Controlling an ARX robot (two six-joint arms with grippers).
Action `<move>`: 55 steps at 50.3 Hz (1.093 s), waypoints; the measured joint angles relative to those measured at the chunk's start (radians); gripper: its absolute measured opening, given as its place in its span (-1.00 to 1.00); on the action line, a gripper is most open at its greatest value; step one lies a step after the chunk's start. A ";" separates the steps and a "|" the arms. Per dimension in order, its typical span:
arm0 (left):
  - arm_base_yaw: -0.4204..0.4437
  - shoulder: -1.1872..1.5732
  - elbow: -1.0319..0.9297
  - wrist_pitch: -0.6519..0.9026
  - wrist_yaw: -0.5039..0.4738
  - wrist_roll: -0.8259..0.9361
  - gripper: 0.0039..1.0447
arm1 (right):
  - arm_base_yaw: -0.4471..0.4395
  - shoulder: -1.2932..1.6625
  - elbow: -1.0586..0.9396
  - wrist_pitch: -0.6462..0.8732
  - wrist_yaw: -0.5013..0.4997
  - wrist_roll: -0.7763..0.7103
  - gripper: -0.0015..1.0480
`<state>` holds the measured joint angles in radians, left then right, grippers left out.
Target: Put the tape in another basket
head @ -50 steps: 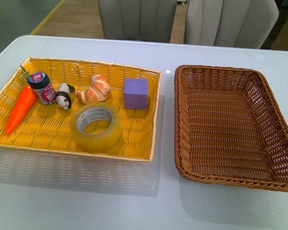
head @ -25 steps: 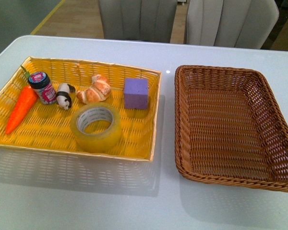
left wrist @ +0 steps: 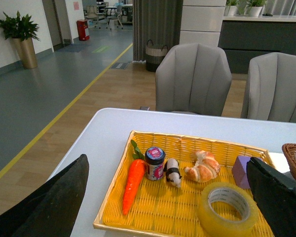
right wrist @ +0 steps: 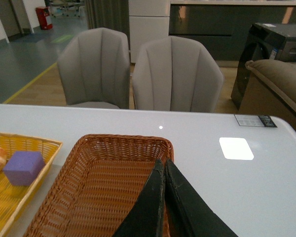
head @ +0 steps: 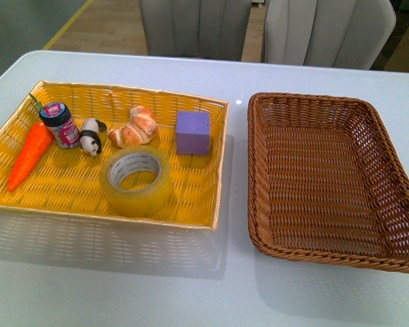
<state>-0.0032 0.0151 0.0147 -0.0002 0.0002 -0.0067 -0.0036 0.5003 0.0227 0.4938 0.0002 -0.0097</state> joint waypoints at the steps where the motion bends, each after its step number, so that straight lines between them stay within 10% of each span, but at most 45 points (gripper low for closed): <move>1: 0.000 0.000 0.000 0.000 0.000 0.000 0.83 | 0.000 -0.012 0.000 -0.011 0.000 0.000 -0.96; 55: 0.000 0.000 0.000 0.000 0.000 0.000 0.83 | 0.002 -0.492 0.000 -0.491 0.000 0.000 -0.96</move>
<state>-0.0032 0.0151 0.0147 -0.0002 0.0002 -0.0067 -0.0021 0.0082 0.0231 0.0029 0.0006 -0.0097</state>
